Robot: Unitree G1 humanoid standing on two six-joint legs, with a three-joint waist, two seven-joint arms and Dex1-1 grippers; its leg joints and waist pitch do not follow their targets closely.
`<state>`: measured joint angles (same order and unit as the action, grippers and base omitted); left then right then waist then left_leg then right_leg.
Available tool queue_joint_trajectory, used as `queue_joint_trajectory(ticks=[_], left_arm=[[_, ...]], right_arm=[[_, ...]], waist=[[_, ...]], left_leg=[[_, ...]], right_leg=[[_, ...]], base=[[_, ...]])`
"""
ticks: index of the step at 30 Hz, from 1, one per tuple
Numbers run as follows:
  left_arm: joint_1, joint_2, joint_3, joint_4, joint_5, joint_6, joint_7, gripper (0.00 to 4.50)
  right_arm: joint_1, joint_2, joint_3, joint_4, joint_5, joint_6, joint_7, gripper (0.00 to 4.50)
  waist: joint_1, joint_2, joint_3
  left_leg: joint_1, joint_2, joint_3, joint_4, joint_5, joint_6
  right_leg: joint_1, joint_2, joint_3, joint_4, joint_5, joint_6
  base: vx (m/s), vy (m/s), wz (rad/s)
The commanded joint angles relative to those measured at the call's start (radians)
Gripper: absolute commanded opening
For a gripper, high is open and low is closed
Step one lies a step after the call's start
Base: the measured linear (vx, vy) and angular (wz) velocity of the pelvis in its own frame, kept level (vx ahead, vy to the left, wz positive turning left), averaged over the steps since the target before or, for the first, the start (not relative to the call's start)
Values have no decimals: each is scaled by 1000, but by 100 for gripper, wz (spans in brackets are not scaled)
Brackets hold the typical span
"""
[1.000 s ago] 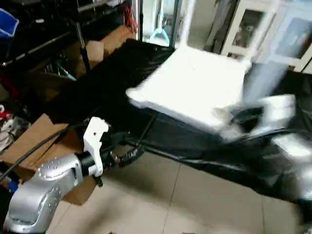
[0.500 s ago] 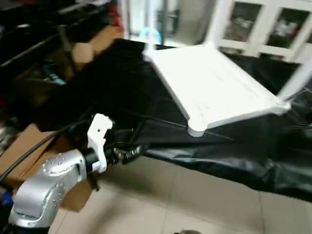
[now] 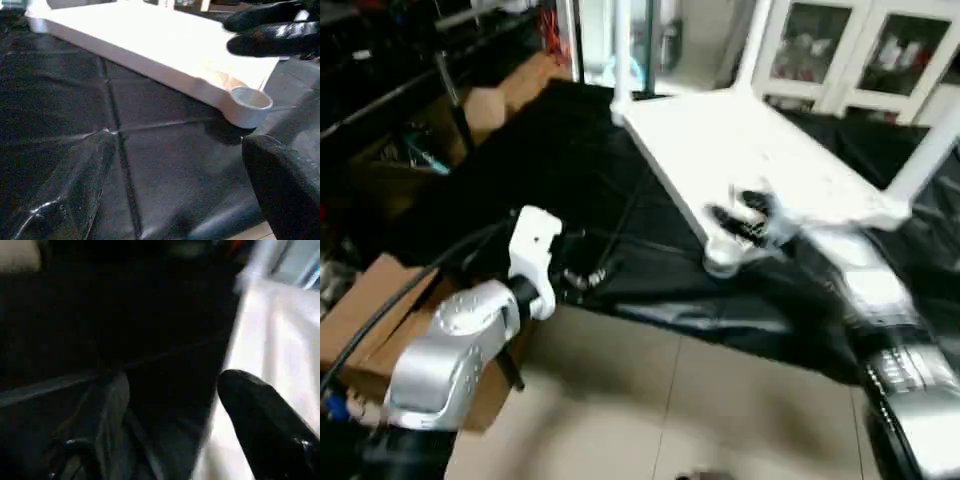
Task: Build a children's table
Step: Rotate table base
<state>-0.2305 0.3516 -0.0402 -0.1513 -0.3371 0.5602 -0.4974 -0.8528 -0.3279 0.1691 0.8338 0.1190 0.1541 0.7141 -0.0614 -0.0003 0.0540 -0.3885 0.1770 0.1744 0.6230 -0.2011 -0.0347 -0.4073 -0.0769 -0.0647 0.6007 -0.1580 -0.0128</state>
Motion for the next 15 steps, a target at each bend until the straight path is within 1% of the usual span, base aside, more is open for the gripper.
queue_joint_trajectory(ticks=[1,2,3,4,5,6,7,8,9,10,11,12,14,15], left_arm=[[12,8,4,-7,9,-4,5,444],[19,10,6,-8,9,-4,5,444],[27,11,6,-10,11,-6,7,444],[36,11,7,-15,13,-5,10,444],[42,10,9,-21,13,-2,14,444],[45,10,11,-24,13,-1,14,444],[48,9,12,-28,13,0,13,444],[51,10,14,-31,12,3,14,444],[57,11,15,-38,11,7,15,444],[57,11,15,-38,11,7,15,444],[64,14,15,-45,10,11,15,444],[67,16,14,-48,10,13,15,444],[69,18,13,-51,9,15,14,444],[70,20,13,-55,7,19,11,444]], right_arm=[[-35,-3,44,88,-76,2,-11,324],[-57,3,52,122,-98,-11,-41,324],[-81,11,49,157,-111,-10,-88,324],[-106,23,43,192,-120,-15,-140,324],[-121,32,37,212,-125,-26,-170,324],[-133,40,34,232,-132,-31,-189,324],[-140,44,32,245,-138,-34,-200,324],[-149,52,32,263,-143,-37,-208,324],[-159,65,34,287,-148,-41,-215,324],[-159,65,34,287,-148,-41,-215,324],[-175,86,34,332,-140,-48,-197,324],[-181,96,25,354,-137,-52,-185,324],[-183,111,8,375,-121,-37,-145,324],[-182,128,-27,396,-83,17,-82,324]], waist=[[1,0,-56],[7,1,-56],[10,-5,-58],[13,-6,-59],[15,-4,-61],[17,-5,-65],[17,-8,-64],[19,-7,-66],[19,-10,-63],[19,-10,-61],[21,-8,-58],[17,-8,-56],[18,-7,-52],[18,-3,-50]], left_leg=[[18,47,-12,-77,-265,18],[18,48,-12,-77,-235,20],[15,48,-10,-76,-195,28],[16,49,-9,-76,-172,31],[16,49,-8,-75,-139,42],[16,49,-6,-71,-96,56],[13,49,-6,-71,-75,66],[13,48,-5,-68,-43,85],[11,49,-3,-68,-32,103],[10,49,-2,-68,-38,108],[12,51,-2,-69,-57,109],[11,52,-2,-71,-81,105],[12,54,-2,-72,-115,95],[15,55,-3,-75,-145,76]], right_leg=[[30,-50,39,-71,-302,-242],[33,-52,41,-65,-270,-250],[37,-53,42,-60,-230,-256],[36,-54,43,-58,-207,-260],[40,-52,42,-52,-164,-270],[41,-51,42,-45,-109,-281],[42,-51,43,-41,-83,-286],[43,-50,42,-37,-41,-297],[41,-52,43,-36,-24,-305],[41,-53,43,-37,-32,-307],[40,-55,44,-39,-55,-307],[40,-54,43,-40,-79,-309],[39,-54,44,-44,-113,-303],[38,-52,45,-45,-129,-299]], base=[[0,0,0],[0,0,0],[0,0,0],[0,0,0],[0,0,0],[0,0,0],[0,0,0],[0,0,0],[0,0,0],[0,0,0],[0,0,0],[0,0,0],[0,0,0],[0,0,0]])
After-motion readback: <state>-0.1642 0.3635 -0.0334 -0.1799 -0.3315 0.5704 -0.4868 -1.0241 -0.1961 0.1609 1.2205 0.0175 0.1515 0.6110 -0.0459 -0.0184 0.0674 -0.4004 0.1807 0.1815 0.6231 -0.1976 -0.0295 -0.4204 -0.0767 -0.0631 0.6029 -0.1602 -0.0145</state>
